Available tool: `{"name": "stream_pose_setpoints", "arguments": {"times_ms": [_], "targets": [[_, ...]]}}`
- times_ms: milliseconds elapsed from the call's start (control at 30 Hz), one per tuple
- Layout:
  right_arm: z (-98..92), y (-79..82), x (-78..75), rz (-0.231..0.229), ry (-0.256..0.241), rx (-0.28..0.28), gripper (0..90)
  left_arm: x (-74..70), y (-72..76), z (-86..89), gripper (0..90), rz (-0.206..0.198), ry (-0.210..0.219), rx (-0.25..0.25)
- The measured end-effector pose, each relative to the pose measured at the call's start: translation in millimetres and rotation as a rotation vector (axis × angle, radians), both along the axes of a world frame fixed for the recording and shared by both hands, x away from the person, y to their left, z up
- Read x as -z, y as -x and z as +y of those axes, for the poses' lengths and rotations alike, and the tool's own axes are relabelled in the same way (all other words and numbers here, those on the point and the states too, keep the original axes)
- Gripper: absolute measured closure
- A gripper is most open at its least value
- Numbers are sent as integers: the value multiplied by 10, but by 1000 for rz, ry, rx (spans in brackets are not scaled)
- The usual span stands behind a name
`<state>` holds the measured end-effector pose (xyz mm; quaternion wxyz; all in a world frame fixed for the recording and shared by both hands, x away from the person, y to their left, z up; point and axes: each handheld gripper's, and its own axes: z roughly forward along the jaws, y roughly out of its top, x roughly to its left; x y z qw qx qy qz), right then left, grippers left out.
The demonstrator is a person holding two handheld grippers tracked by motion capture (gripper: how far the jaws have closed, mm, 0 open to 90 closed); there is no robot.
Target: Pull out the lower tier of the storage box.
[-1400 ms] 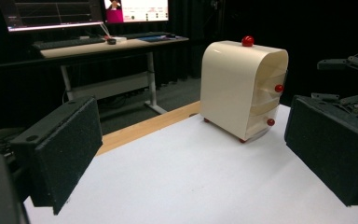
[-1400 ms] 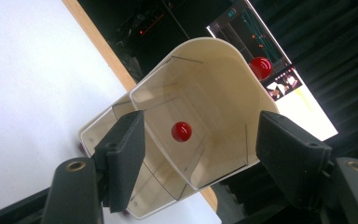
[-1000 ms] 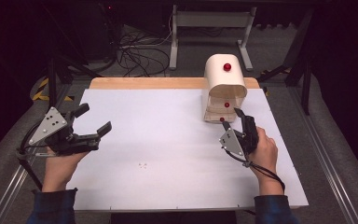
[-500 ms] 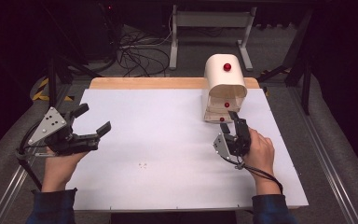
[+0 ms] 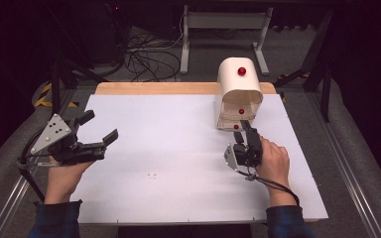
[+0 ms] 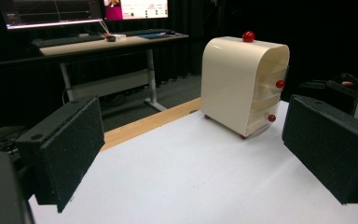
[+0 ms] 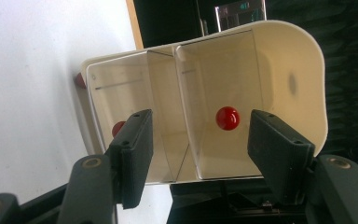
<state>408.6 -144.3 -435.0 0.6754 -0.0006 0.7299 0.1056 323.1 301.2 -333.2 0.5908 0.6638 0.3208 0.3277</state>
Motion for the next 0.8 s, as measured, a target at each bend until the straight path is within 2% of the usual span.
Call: {"name": "stream_pose_setpoints", "arguments": {"times_ms": [300, 333, 467, 533, 800], "targets": [[10, -48, 129, 10, 23, 8, 444, 8, -5, 10, 64, 1, 0, -7], [12, -55, 128, 6, 40, 6, 449, 9, -7, 9, 64, 0, 0, -7], [20, -74, 174, 11, 51, 7, 467, 12, -9, 7, 65, 1, -3, -5], [21, -74, 192, 14, 44, 12, 470, 13, -10, 6, 65, 1, -3, -4], [29, -124, 279, 14, 68, 25, 497, 17, -12, 12, 66, 1, 0, -5]]}}
